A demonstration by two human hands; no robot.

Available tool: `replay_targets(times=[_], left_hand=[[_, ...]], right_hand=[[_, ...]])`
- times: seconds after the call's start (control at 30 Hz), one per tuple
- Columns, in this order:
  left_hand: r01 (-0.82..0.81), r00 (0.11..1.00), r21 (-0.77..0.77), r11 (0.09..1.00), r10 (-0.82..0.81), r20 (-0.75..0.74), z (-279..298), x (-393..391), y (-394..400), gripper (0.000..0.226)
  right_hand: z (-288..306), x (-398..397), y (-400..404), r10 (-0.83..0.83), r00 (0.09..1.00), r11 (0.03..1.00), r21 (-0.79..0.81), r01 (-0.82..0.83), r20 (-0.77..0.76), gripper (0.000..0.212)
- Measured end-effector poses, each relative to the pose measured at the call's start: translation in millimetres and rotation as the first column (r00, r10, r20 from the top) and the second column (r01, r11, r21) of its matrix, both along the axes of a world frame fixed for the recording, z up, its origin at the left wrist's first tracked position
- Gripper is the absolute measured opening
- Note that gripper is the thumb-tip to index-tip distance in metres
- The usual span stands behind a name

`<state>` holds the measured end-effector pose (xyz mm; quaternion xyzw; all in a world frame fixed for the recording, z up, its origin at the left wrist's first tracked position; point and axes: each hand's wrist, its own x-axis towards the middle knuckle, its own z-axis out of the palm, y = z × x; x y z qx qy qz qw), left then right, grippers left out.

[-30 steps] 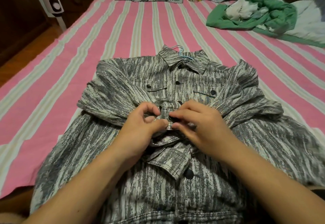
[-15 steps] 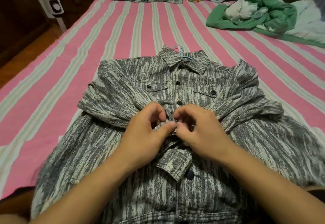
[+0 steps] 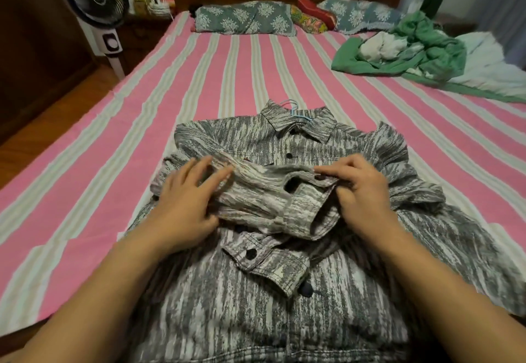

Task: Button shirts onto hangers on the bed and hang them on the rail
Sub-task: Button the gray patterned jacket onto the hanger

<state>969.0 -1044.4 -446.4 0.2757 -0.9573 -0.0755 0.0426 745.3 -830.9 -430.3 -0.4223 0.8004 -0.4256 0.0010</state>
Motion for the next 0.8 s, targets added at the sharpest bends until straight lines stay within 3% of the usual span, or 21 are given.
replay_targets(times=[0.07, 0.17, 0.23, 0.33, 0.4, 0.47, 0.57, 0.63, 0.7, 0.8], left_hand=[[-0.102, 0.993, -0.086, 0.991, 0.107, 0.057, -19.2, 4.5, -16.8, 0.105], [-0.127, 0.991, -0.246, 0.961, 0.112, -0.074, -25.5, 3.0, -21.0, 0.092], [-0.189, 0.969, -0.31, 0.932, 0.126, -0.211, -13.9, 6.3, -28.6, 0.079], [-0.248, 0.932, -0.362, 0.898, 0.12, -0.342, 7.8, 21.0, -44.2, 0.077], [-0.147, 0.964, -0.396, 0.906, 0.042, -0.262, 11.3, 31.6, -47.9, 0.074], [-0.007, 0.998, -0.366, 0.93, -0.019, -0.068, 2.2, 43.1, -42.8, 0.067], [0.082, 0.978, -0.256, 0.963, -0.028, 0.207, -0.8, 49.5, -27.9, 0.057], [0.045, 0.939, -0.278, 0.96, 0.054, 0.339, 14.0, 38.1, -18.8, 0.037], [-0.055, 0.959, -0.304, 0.951, 0.134, 0.248, 28.0, 15.3, -10.1, 0.019], [-0.047, 0.99, -0.188, 0.981, 0.021, -0.138, 32.3, -34.1, -4.8, 0.018]], right_hand=[[13.0, -3.8, 2.6, -0.012, 0.998, 0.995, -0.097, 0.017, 0.055, 0.051], [30.3, -13.2, 6.6, -0.021, 0.998, 0.988, -0.149, 0.03, 0.059, 0.055], [40.8, -21.5, 13.0, -0.035, 0.999, 0.978, -0.206, 0.027, -0.036, 0.055], [41.8, -35.3, 24.1, -0.06, 0.969, 0.966, -0.26, -0.004, -0.238, 0.046], [28.6, -37.1, 34.0, 0.022, 0.961, 0.992, -0.115, -0.056, -0.277, 0.026], [6.5, -38.6, 47.0, 0.127, 0.952, 0.98, 0.182, -0.077, -0.279, 0.028], [-4.9, -39.2, 63.0, 0.187, 0.98, 0.791, 0.601, -0.111, -0.064, 0.042], [8.4, -40.4, 60.4, 0.143, 0.99, 0.71, 0.696, -0.11, 0.011, 0.05], [32.3, -40.2, 45.2, 0.034, 0.999, 0.758, 0.651, -0.031, 0.008, 0.047], [57.7, -49.0, 1.0, -0.036, 0.996, 0.846, 0.529, 0.074, -0.083, 0.041]])
